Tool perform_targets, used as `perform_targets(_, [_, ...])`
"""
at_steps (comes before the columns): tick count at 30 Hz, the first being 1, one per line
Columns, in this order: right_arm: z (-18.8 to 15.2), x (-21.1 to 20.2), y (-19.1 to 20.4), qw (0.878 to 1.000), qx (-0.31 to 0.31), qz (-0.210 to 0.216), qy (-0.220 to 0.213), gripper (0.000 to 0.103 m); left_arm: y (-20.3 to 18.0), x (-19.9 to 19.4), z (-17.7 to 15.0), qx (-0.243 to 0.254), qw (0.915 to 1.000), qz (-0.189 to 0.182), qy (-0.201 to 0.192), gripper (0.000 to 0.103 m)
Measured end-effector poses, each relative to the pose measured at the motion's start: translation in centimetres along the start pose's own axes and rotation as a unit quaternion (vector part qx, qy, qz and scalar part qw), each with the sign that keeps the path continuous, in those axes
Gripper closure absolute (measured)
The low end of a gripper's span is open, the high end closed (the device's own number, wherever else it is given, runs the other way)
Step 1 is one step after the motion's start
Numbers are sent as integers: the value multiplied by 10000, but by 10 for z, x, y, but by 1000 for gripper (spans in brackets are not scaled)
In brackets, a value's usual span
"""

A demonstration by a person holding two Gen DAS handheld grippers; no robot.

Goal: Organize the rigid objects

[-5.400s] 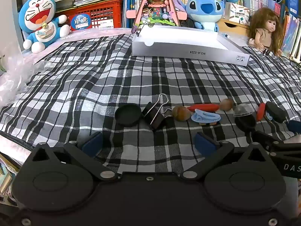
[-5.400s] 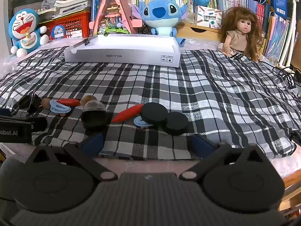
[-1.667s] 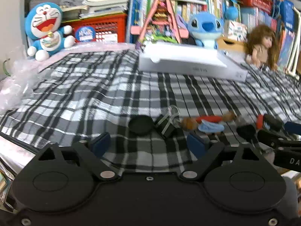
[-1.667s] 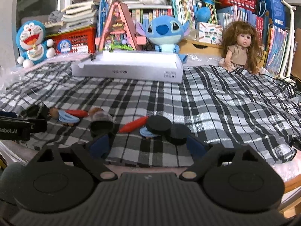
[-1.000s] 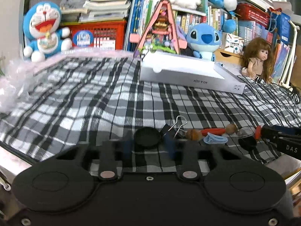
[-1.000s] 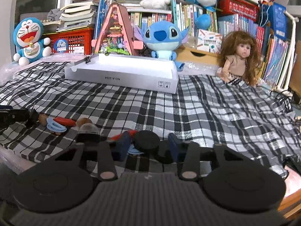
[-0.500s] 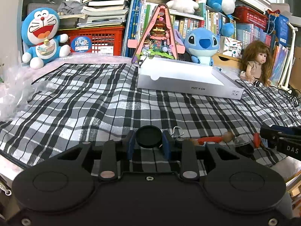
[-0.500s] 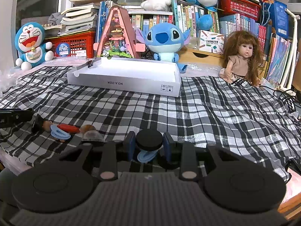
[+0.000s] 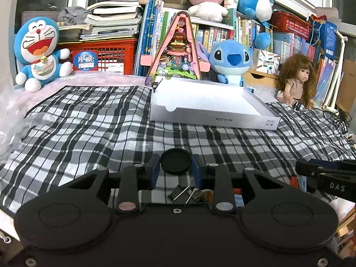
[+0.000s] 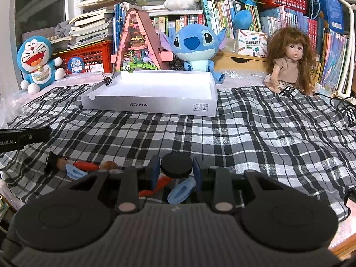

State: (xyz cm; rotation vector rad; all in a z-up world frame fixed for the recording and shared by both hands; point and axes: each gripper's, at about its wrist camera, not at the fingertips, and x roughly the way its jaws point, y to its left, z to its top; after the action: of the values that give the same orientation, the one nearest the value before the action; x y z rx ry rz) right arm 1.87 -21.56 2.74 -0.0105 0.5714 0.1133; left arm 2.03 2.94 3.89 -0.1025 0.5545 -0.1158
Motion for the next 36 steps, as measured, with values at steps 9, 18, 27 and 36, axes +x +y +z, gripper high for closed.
perform_targets(9, [16, 7, 3, 9997, 78, 213, 86, 66, -7, 11, 20, 91, 9998, -178, 48, 74])
perform_targets(18, [42, 21, 1, 9985, 156, 461, 270, 66, -13, 33, 45, 131, 9992, -338, 191, 74])
perform_targets(27, [81, 46, -9, 9960, 350, 660, 481, 66, -18, 68, 84, 155, 9982, -414, 407, 74])
perform_targets(36, [126, 85, -22, 9905, 678, 786, 904, 66, -21, 117, 136, -57, 9930, -659, 974, 74])
